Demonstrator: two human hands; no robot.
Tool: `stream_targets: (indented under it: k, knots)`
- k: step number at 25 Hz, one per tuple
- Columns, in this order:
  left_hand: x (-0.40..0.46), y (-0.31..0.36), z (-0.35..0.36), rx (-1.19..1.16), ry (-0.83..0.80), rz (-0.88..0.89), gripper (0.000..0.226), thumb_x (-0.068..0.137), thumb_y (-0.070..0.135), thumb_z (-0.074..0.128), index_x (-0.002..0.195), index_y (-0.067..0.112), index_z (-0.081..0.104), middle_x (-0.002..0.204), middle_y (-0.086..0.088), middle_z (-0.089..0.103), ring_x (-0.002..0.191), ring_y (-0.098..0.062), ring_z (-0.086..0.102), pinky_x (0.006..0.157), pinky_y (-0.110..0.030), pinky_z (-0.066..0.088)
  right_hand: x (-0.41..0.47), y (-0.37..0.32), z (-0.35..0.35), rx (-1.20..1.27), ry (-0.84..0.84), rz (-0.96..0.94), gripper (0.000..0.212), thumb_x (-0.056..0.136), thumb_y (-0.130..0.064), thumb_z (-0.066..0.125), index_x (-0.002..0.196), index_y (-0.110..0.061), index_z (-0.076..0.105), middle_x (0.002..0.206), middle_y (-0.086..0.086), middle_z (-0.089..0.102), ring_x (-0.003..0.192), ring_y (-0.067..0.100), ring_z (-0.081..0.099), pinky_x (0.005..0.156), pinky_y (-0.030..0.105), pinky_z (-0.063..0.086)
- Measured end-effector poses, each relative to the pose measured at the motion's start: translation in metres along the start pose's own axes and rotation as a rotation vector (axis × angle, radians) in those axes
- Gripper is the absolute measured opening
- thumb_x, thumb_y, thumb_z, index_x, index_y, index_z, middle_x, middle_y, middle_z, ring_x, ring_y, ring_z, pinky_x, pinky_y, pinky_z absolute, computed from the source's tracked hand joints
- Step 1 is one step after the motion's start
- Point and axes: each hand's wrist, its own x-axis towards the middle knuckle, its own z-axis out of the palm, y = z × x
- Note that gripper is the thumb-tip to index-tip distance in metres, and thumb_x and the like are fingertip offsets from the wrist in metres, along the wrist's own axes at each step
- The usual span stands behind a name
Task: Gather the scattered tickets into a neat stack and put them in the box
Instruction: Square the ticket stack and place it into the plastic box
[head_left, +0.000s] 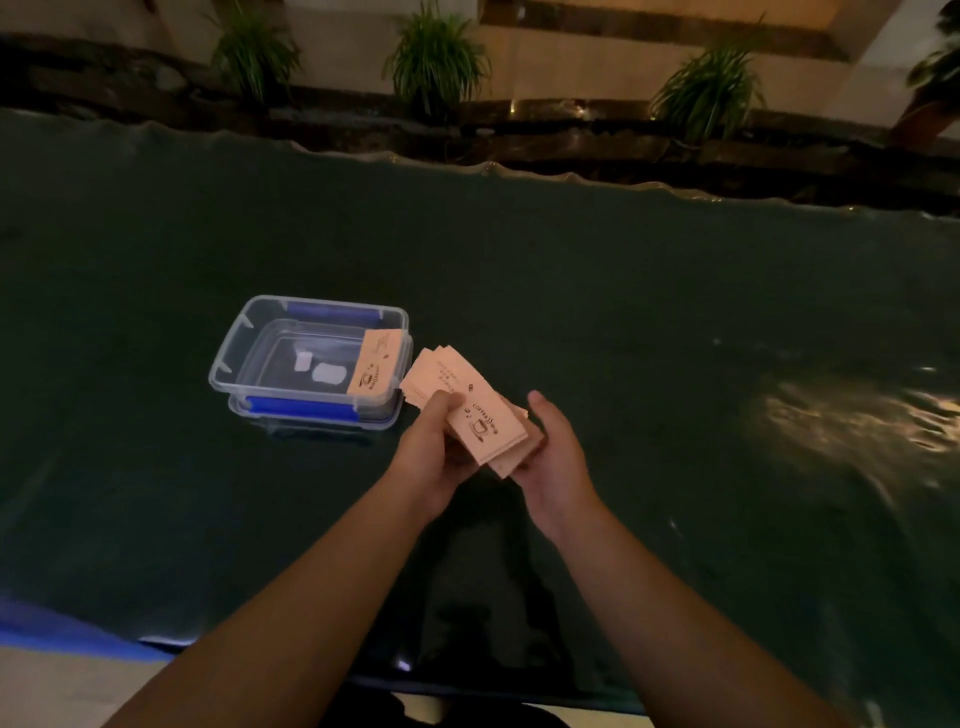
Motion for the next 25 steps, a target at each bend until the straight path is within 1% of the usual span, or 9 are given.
stream_targets:
  k: [3, 6, 8, 10, 14, 16, 19, 22, 25]
  knots:
    - [0.005, -0.002, 0.002, -0.029, -0.029, 0.04, 0.025, 0.092, 0.025, 0.071, 0.117, 0.025, 0.067, 0.105, -0.011, 0.083, 0.095, -0.026, 0.08, 0.077, -0.044, 0.066, -0.002, 0.006, 0.008, 0.058, -0.001, -0.022, 0.07, 0.095, -0.032, 0.078, 0.154, -0.02, 0.043, 0.132, 0.013, 0.076, 0.12, 0.03, 0.075, 0.106, 0.055, 0.057]
    - [0.011, 0.004, -0.009, 0.045, -0.058, 0.01, 0.039, 0.089, 0.021, 0.076, 0.127, 0.016, 0.066, 0.115, -0.012, 0.081, 0.1, -0.024, 0.08, 0.071, -0.035, 0.066, 0.006, 0.003, 0.018, -0.044, 0.071, -0.019, 0.085, 0.089, -0.019, 0.086, 0.157, -0.03, 0.036, 0.134, 0.007, 0.072, 0.118, 0.025, 0.073, 0.093, 0.047, 0.061]
    - [0.018, 0.014, -0.021, 0.089, -0.094, -0.009, 0.048, 0.087, 0.021, 0.079, 0.133, 0.018, 0.063, 0.119, -0.01, 0.08, 0.104, -0.024, 0.079, 0.081, -0.039, 0.065, 0.013, -0.002, 0.021, -0.085, 0.071, 0.007, 0.08, 0.09, -0.017, 0.085, 0.155, -0.029, 0.039, 0.131, 0.007, 0.074, 0.116, 0.024, 0.073, 0.083, 0.041, 0.058]
    - [0.027, 0.03, -0.032, 0.073, -0.093, -0.037, 0.052, 0.082, 0.021, 0.084, 0.13, 0.02, 0.064, 0.116, -0.009, 0.081, 0.103, -0.025, 0.079, 0.087, -0.045, 0.065, 0.018, -0.008, 0.022, -0.136, 0.07, 0.03, 0.075, 0.09, -0.016, 0.085, 0.151, -0.026, 0.043, 0.125, 0.007, 0.077, 0.111, 0.023, 0.074, 0.081, 0.039, 0.055]
    - [0.046, 0.056, -0.041, 0.183, -0.052, -0.14, 0.042, 0.082, 0.02, 0.086, 0.12, 0.019, 0.067, 0.1, -0.006, 0.084, 0.09, -0.023, 0.082, 0.074, -0.042, 0.067, 0.033, -0.012, 0.024, -0.149, 0.137, 0.05, 0.064, 0.087, -0.01, 0.087, 0.142, -0.008, 0.055, 0.118, 0.01, 0.083, 0.108, 0.024, 0.077, 0.083, 0.038, 0.059]
    - [0.056, 0.059, -0.04, 0.258, -0.03, -0.173, 0.038, 0.085, 0.02, 0.084, 0.12, 0.019, 0.067, 0.097, -0.004, 0.085, 0.095, -0.024, 0.081, 0.08, -0.042, 0.066, 0.041, -0.011, 0.024, -0.143, 0.165, 0.031, 0.052, 0.087, -0.008, 0.087, 0.134, -0.003, 0.067, 0.114, 0.01, 0.084, 0.11, 0.025, 0.078, 0.089, 0.038, 0.062]
    - [0.067, 0.055, -0.034, 0.301, 0.008, -0.204, 0.033, 0.087, 0.021, 0.082, 0.117, 0.018, 0.067, 0.095, -0.004, 0.085, 0.102, -0.023, 0.076, 0.085, -0.041, 0.064, 0.052, -0.008, 0.019, -0.196, 0.227, 0.028, 0.043, 0.086, -0.015, 0.088, 0.126, -0.008, 0.072, 0.112, 0.007, 0.085, 0.108, 0.023, 0.079, 0.086, 0.037, 0.063]
    - [0.078, 0.049, -0.024, 0.357, 0.046, -0.203, 0.032, 0.088, 0.025, 0.081, 0.115, 0.02, 0.064, 0.109, -0.005, 0.078, 0.103, -0.021, 0.072, 0.083, -0.038, 0.063, 0.067, -0.006, 0.009, -0.339, 0.286, 0.061, 0.04, 0.086, -0.03, 0.088, 0.122, -0.016, 0.074, 0.112, 0.002, 0.084, 0.106, 0.019, 0.077, 0.082, 0.035, 0.061]
    - [0.089, 0.043, -0.019, 0.451, 0.077, -0.195, 0.031, 0.091, 0.032, 0.078, 0.115, 0.021, 0.063, 0.112, -0.004, 0.074, 0.104, -0.019, 0.07, 0.092, -0.038, 0.06, 0.082, -0.002, 0.001, -0.411, 0.312, 0.12, 0.044, 0.084, -0.041, 0.088, 0.119, -0.018, 0.073, 0.114, 0.0, 0.081, 0.106, 0.018, 0.073, 0.085, 0.037, 0.06]
